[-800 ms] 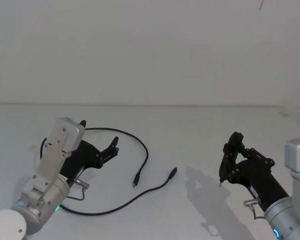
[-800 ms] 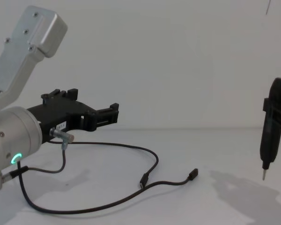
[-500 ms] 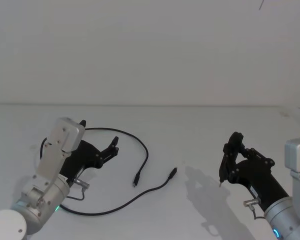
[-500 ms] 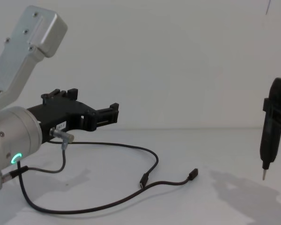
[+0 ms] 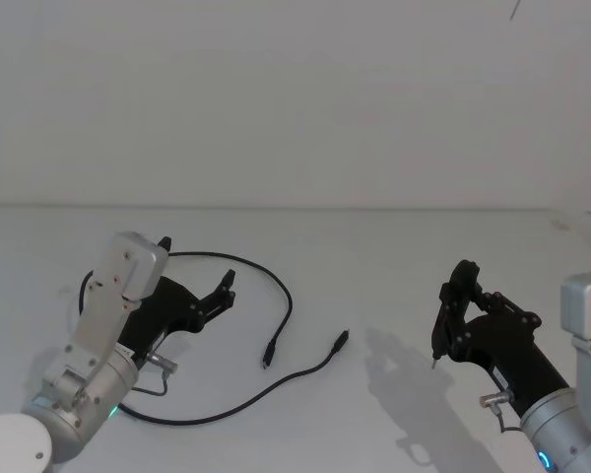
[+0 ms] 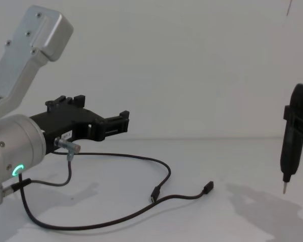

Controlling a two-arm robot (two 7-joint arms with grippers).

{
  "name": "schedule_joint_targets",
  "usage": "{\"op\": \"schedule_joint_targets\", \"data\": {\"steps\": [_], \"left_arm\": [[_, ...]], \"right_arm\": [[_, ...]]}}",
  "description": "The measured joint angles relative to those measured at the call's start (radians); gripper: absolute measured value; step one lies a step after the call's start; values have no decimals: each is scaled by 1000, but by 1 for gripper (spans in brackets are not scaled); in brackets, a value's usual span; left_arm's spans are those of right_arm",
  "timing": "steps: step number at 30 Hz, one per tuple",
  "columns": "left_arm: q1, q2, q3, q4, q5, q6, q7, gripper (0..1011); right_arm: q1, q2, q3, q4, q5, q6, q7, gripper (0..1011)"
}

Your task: Pick up the data cable with the one hand.

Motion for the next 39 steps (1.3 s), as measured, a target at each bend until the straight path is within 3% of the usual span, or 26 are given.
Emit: {"op": "schedule_joint_targets", "data": {"steps": [12, 24, 39], "left_arm": [[11, 22, -5, -16, -64, 8, -101, 1001], [36, 64, 6, -28, -155, 71, -256, 1001], [27, 70, 41, -5, -167, 130, -337, 1001]], "right_arm": [[0, 0, 0, 0, 0, 0, 0, 279], [0, 0, 0, 0, 0, 0, 0, 279], [0, 0, 0, 0, 0, 0, 0, 279]]}}
